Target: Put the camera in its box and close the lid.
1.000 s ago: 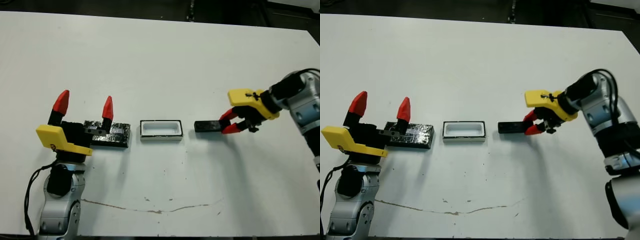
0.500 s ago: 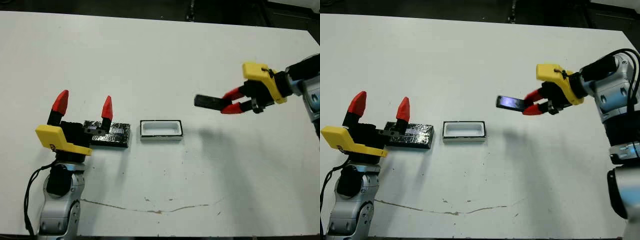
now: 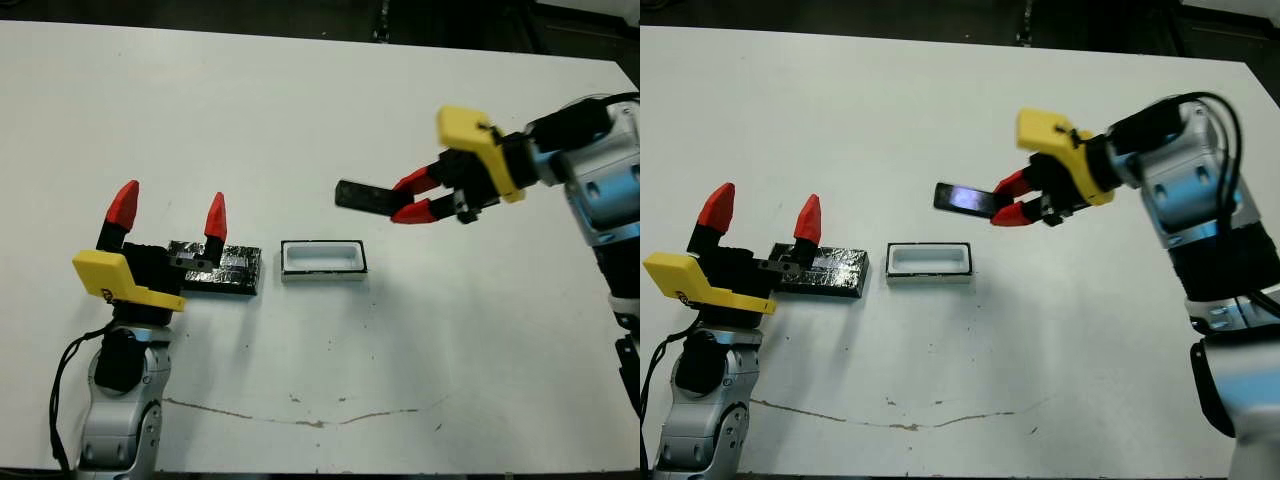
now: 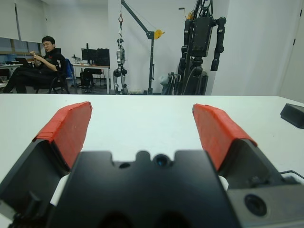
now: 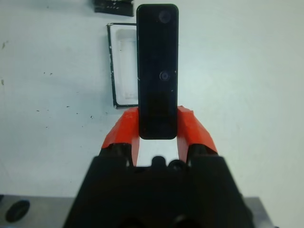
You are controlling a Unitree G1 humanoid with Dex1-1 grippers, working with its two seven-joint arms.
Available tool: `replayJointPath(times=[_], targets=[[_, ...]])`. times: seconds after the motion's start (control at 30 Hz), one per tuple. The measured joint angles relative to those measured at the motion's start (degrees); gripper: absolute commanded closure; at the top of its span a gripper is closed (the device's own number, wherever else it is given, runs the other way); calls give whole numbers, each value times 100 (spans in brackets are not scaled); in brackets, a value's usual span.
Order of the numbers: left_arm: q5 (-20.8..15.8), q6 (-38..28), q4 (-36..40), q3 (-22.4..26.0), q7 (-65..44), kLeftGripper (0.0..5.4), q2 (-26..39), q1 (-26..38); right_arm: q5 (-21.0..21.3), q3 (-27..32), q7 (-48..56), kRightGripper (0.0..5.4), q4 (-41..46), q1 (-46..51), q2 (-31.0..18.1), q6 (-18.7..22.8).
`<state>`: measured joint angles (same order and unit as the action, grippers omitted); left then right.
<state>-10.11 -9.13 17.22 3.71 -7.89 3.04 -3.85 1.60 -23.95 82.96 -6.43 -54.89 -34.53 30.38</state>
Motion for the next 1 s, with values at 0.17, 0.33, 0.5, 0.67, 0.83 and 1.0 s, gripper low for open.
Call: replayJointPath(times=[0.17,0.33,0.5,0.67,0.83,1.0], targets=[[15,-3,-1,-18,5,0,-41,-4,163,-423,116,374,-54,-329,142,28],[27,-4,-2,-35,7,0,-84,-8,277,-756,302,374,-307,-572,289,-14],[82,-50,-9,-52,13,0,-104,-9,413,-988,403,374,-765,-783,532,-348],[39,-59,-26,-67,11,0,-125,-8,564,-1148,512,374,-1149,-1006,786,-477],[25,-63,-33,-67,15,0,-134,-9,769,-1322,528,374,-1229,-1081,946,-316],[53,-63,-31,-66,35,0,-134,-9,891,-1430,559,374,-1225,-1087,1063,-275]])
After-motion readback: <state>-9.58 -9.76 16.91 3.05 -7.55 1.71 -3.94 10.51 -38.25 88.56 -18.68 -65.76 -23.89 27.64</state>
